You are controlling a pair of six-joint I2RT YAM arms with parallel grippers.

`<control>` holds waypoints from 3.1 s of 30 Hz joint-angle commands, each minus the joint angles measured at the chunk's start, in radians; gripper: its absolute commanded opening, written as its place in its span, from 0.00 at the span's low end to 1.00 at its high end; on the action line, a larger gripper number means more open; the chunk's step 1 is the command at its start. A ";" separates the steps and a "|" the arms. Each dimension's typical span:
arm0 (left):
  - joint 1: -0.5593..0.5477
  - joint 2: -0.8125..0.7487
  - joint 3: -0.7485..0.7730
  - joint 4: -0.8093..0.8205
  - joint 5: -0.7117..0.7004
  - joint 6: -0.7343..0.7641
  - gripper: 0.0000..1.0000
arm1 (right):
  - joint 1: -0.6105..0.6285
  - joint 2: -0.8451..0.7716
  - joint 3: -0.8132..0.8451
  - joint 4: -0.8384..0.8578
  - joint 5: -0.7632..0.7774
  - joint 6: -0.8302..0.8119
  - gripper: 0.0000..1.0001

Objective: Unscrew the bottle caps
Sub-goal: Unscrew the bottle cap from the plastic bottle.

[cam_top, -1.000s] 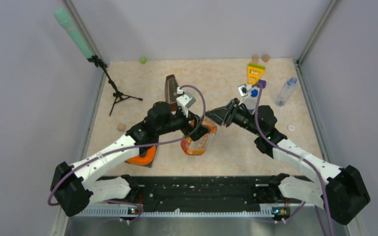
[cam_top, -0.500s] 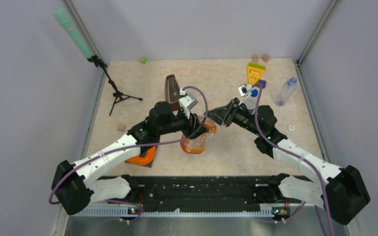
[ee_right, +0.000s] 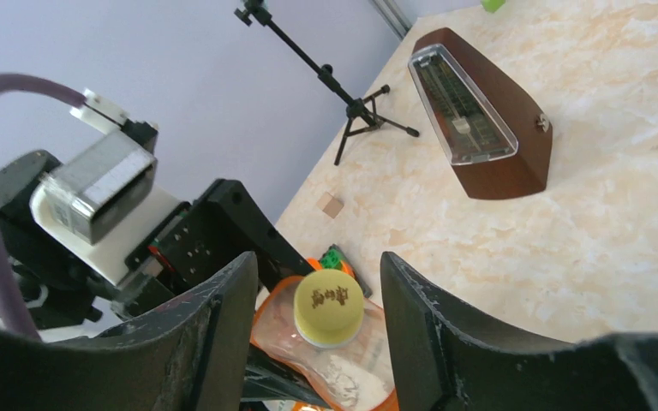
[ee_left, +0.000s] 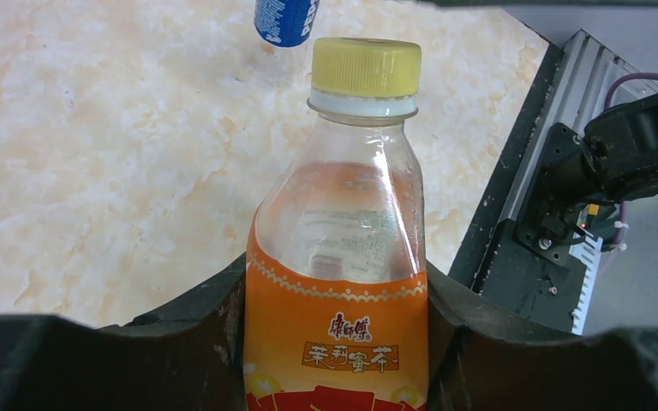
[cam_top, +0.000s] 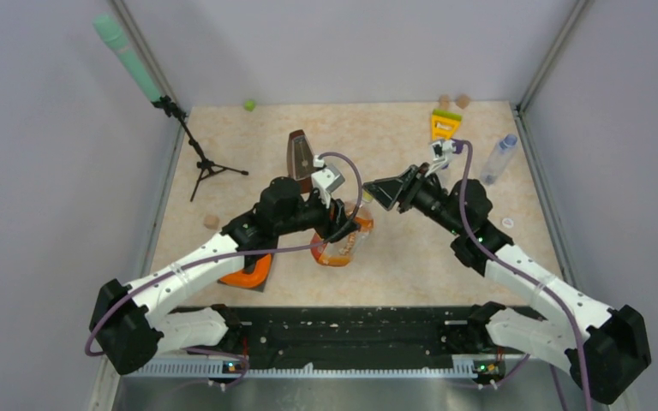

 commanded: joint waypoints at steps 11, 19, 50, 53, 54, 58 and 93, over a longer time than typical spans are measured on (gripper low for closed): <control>-0.005 -0.021 0.026 0.052 -0.059 0.015 0.00 | 0.003 0.114 0.072 0.077 -0.084 0.093 0.49; -0.007 -0.018 0.024 0.049 -0.077 0.009 0.00 | 0.005 0.119 0.051 0.099 -0.075 0.103 0.32; 0.021 -0.005 0.045 0.186 0.438 -0.068 0.00 | -0.058 0.052 -0.001 0.435 -0.597 0.013 0.04; 0.021 -0.007 0.056 0.149 0.331 -0.048 0.00 | -0.058 0.037 0.009 0.357 -0.534 0.000 0.35; 0.021 -0.010 0.059 0.132 0.292 -0.037 0.00 | -0.058 0.030 0.011 0.328 -0.496 0.000 0.44; 0.013 -0.046 0.025 0.136 0.129 -0.013 0.00 | -0.058 0.000 0.010 0.206 -0.304 0.011 0.57; -0.183 -0.036 0.064 0.034 -0.365 0.078 0.00 | 0.017 0.052 -0.003 0.232 -0.168 0.012 0.00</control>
